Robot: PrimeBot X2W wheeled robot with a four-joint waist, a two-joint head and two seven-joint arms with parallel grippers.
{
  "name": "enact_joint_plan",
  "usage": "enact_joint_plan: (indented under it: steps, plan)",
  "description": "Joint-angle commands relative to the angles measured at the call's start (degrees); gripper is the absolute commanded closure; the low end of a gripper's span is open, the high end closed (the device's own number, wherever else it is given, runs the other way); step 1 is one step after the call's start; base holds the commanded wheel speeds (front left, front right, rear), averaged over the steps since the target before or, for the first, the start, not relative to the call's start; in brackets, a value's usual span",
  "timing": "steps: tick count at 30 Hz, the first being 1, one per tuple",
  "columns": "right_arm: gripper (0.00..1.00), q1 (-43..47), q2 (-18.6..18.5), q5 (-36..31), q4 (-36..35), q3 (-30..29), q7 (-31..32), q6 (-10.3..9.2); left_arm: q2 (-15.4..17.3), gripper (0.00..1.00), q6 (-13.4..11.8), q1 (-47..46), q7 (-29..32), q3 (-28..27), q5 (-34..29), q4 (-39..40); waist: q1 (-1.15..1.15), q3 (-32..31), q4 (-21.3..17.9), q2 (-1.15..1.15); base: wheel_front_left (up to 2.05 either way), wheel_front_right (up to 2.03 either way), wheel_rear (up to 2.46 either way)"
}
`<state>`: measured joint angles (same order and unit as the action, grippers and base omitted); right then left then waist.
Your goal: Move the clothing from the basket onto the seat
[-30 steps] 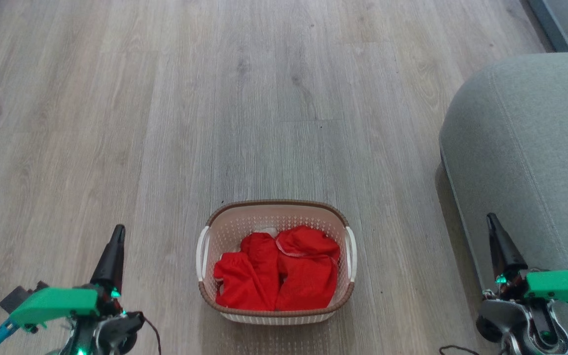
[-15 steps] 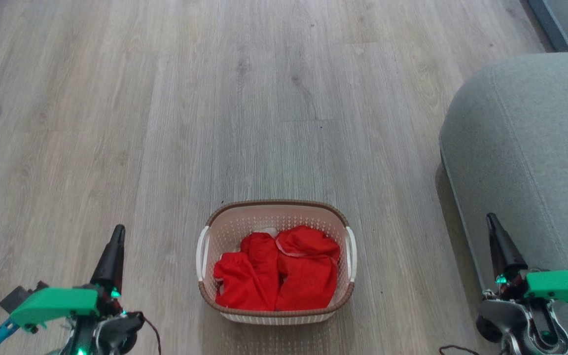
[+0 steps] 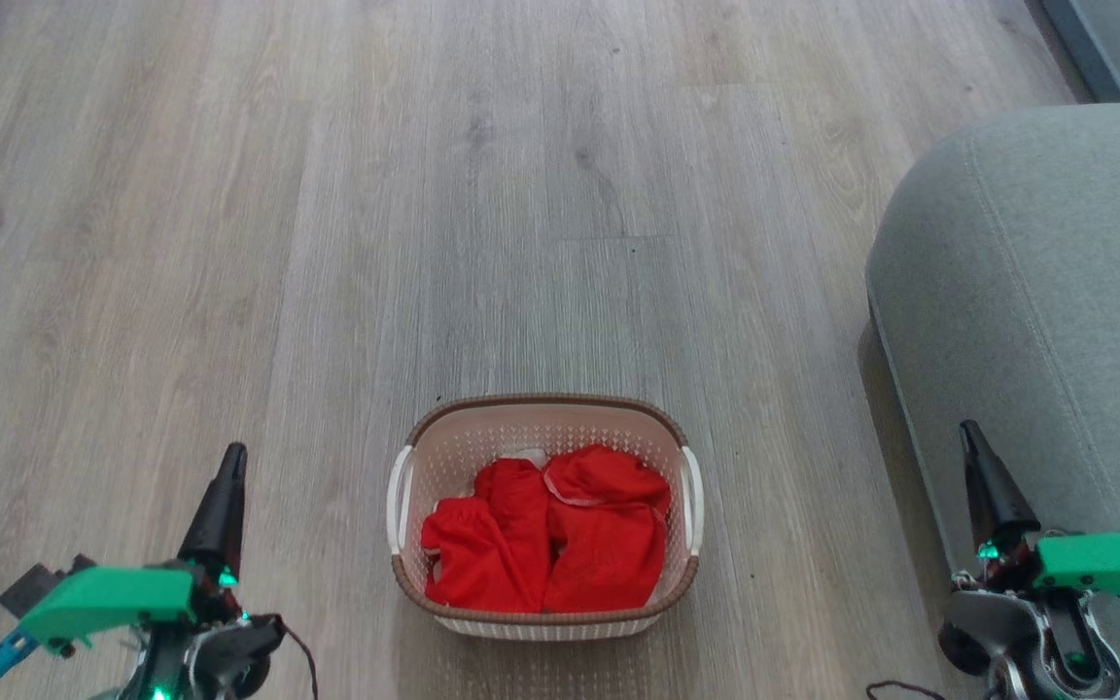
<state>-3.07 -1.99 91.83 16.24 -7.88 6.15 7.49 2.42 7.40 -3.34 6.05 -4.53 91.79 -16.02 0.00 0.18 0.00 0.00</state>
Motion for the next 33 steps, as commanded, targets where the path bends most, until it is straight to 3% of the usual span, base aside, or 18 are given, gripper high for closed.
enact_joint_plan:
  steps: [1,15,16,19,33]
  plan:
    - [1.00,-3.11,-0.88,0.36,-2.22,1.39,0.32,0.00,0.45,1.00,0.09,-2.85,0.42,-1.96,0.40,2.00,0.00,0.00,0.00,0.00,0.00,0.00,0.00]
    - [1.00,-3.11,-0.88,0.36,-2.22,1.39,0.32,0.00,0.45,1.00,0.09,-2.85,0.42,-1.96,0.40,2.00,0.00,0.00,0.00,0.00,0.00,0.00,0.00]
    - [0.00,-0.03,0.00,-0.01,0.01,0.01,0.00,0.00,0.00,0.00,0.00,-0.02,-0.01,-0.01,-0.01,0.00,0.00,0.00,0.00,0.00,0.00,0.00,0.00]
    - [0.00,1.08,0.30,-0.01,2.91,0.04,-0.01,0.01,-0.16,0.00,-0.01,1.22,-0.07,0.32,-0.01,-2.60,0.00,0.01,-0.01,0.00,0.00,0.00,0.00]
    - [0.00,-1.90,0.03,-0.68,3.55,2.00,-0.87,0.01,-0.03,0.00,0.00,-1.23,-1.36,0.43,-0.50,-3.45,0.00,0.25,-0.06,0.00,0.00,0.00,0.00]
